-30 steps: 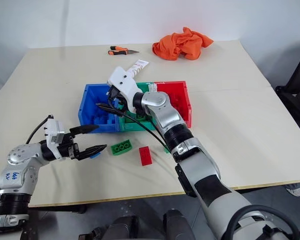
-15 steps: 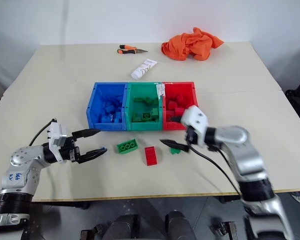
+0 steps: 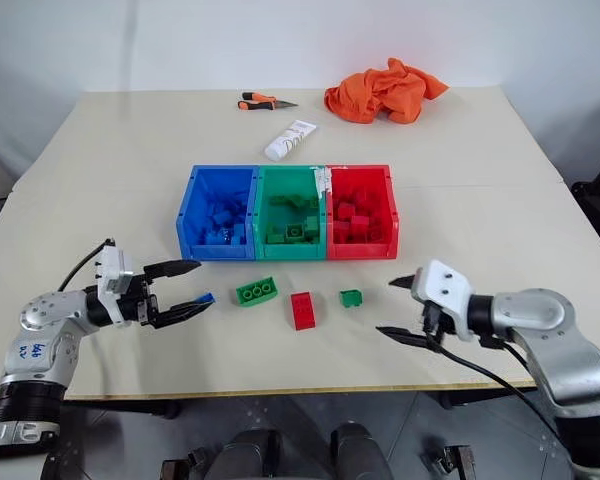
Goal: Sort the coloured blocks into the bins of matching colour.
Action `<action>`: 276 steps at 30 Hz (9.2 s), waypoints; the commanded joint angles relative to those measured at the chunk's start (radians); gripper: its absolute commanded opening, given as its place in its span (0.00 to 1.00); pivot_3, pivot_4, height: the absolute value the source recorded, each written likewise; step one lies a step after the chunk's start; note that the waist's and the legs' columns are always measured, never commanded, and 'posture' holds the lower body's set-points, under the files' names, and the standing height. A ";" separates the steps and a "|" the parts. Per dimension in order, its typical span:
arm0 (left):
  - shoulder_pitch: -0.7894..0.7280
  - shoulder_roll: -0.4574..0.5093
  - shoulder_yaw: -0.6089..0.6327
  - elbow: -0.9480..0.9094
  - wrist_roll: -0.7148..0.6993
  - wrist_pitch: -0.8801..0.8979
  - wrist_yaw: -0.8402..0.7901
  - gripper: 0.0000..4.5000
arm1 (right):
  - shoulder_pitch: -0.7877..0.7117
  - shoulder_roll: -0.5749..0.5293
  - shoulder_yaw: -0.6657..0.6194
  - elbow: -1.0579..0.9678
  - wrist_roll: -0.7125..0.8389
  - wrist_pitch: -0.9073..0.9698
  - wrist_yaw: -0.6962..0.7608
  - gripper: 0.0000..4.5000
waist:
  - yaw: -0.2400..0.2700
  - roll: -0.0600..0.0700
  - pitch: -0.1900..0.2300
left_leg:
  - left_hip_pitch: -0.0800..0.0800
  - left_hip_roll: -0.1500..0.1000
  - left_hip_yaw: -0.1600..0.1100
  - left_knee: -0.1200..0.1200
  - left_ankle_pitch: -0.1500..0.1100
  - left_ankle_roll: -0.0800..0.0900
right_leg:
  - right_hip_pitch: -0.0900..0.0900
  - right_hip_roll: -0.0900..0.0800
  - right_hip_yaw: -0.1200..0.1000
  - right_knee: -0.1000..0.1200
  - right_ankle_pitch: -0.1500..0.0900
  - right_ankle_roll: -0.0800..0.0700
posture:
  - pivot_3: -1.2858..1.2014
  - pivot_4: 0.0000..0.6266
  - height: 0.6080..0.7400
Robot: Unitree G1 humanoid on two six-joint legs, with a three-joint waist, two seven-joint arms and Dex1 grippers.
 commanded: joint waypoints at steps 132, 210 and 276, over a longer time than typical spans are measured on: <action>-0.018 0.028 -0.031 -0.011 0.000 0.008 -0.094 1.00 | -0.211 0.030 -0.075 0.119 0.053 -0.020 -0.010 0.98 | 0.024 0.000 0.000 | -0.002 0.001 0.002 -0.002 0.001 0.000 | -0.002 -0.001 -0.004 -0.001 0.002 -0.002 | 0.52 0.24 1.00; -0.277 -0.280 -0.327 -0.398 0.167 0.454 0.502 0.18 | 0.126 -0.037 -0.230 0.044 0.179 -0.104 0.003 1.00 | 0.051 0.000 0.000 | -0.001 0.001 0.005 0.002 -0.001 0.004 | 0.003 0.000 0.000 -0.007 0.003 0.001 | 0.52 0.24 1.00; 0.040 0.052 -0.152 -0.120 0.212 0.044 0.163 0.95 | 0.021 -0.014 -0.152 0.146 0.174 -0.153 0.082 1.00 | 0.045 0.000 0.000 | 0.000 0.001 0.010 0.002 -0.002 0.006 | -0.002 0.000 0.006 -0.004 0.005 0.004 | 0.52 0.24 1.00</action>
